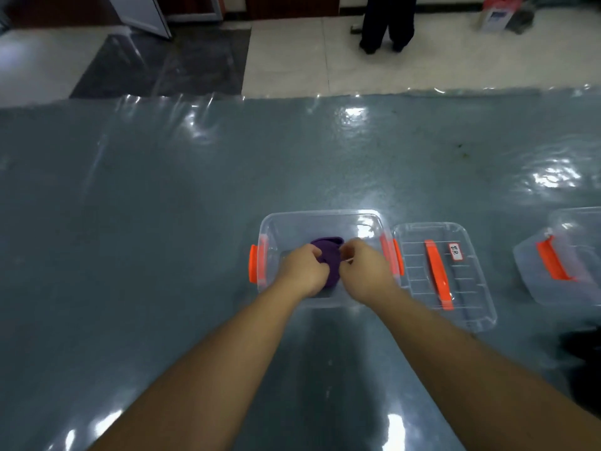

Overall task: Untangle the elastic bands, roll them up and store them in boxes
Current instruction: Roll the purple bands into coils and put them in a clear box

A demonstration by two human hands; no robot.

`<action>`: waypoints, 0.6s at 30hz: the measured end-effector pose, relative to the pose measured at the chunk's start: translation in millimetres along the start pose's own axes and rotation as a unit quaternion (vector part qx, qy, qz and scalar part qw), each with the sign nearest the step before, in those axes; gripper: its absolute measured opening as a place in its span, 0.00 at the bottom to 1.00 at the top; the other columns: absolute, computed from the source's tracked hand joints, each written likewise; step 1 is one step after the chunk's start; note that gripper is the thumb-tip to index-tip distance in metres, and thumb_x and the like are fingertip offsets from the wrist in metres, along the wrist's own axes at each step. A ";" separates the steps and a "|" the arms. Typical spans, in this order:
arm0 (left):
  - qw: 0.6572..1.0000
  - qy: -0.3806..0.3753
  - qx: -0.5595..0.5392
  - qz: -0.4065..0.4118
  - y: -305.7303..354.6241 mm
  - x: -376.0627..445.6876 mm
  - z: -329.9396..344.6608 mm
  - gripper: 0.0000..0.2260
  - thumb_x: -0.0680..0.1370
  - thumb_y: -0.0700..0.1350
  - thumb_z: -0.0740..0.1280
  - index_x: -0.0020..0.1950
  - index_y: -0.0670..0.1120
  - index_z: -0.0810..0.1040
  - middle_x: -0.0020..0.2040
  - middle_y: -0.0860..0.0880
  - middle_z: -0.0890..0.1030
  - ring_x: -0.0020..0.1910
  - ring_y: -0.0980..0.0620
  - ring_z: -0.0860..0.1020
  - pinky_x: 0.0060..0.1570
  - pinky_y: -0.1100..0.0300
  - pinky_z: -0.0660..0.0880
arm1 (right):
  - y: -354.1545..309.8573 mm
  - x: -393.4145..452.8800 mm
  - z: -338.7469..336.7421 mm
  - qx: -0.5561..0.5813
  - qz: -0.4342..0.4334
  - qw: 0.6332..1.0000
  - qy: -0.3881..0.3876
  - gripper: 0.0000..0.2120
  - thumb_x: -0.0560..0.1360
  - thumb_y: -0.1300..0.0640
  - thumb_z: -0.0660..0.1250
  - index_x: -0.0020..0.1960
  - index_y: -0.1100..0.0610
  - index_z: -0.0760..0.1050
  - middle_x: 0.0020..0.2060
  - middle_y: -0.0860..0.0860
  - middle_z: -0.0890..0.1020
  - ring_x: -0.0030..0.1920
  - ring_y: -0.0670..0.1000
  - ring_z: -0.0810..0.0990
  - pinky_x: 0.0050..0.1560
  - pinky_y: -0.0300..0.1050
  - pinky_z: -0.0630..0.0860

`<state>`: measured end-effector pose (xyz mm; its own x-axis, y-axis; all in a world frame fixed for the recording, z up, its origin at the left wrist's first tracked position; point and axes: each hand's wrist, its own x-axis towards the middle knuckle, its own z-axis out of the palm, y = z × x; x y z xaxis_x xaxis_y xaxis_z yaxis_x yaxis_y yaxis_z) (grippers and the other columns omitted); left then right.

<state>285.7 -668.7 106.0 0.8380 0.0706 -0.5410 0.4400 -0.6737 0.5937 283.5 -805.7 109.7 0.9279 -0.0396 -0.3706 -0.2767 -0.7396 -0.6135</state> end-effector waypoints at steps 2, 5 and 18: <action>0.998 0.031 0.007 0.054 7.8 -18.6 3.1 0.12 0.80 0.43 0.66 0.62 0.44 0.81 0.63 0.44 0.83 0.62 0.41 0.80 0.61 0.53 0.77 | 3.4 -22.2 -8.3 0.019 -0.029 0.999 0.033 0.13 0.78 0.63 0.65 0.60 0.56 0.79 0.54 0.51 0.85 0.53 0.53 0.82 0.53 0.44 0.76; 0.992 0.064 0.027 0.109 15.0 -41.3 17.6 0.14 0.78 0.43 0.67 0.63 0.47 0.81 0.65 0.45 0.81 0.60 0.42 0.80 0.61 0.51 0.77 | 23.4 -55.3 -21.2 0.045 -0.044 0.995 0.083 0.12 0.77 0.65 0.65 0.58 0.57 0.80 0.51 0.50 0.84 0.50 0.52 0.81 0.52 0.44 0.76; 0.944 -0.062 0.242 0.215 52.1 -136.5 165.8 0.20 0.78 0.45 0.65 0.70 0.52 0.77 0.69 0.48 0.77 0.68 0.45 0.77 0.68 0.52 0.74 | 220.7 -179.4 -88.7 -0.100 0.190 0.972 -0.092 0.23 0.80 0.52 0.65 0.72 0.57 0.71 0.69 0.57 0.79 0.68 0.58 0.78 0.65 0.46 0.74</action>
<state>140.7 -835.4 112.0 0.8488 -0.3513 -0.3951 -0.1552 -0.8800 0.4488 78.2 -1021.4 102.6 0.7023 -0.2282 -0.6743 -0.5202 -0.8111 -0.2673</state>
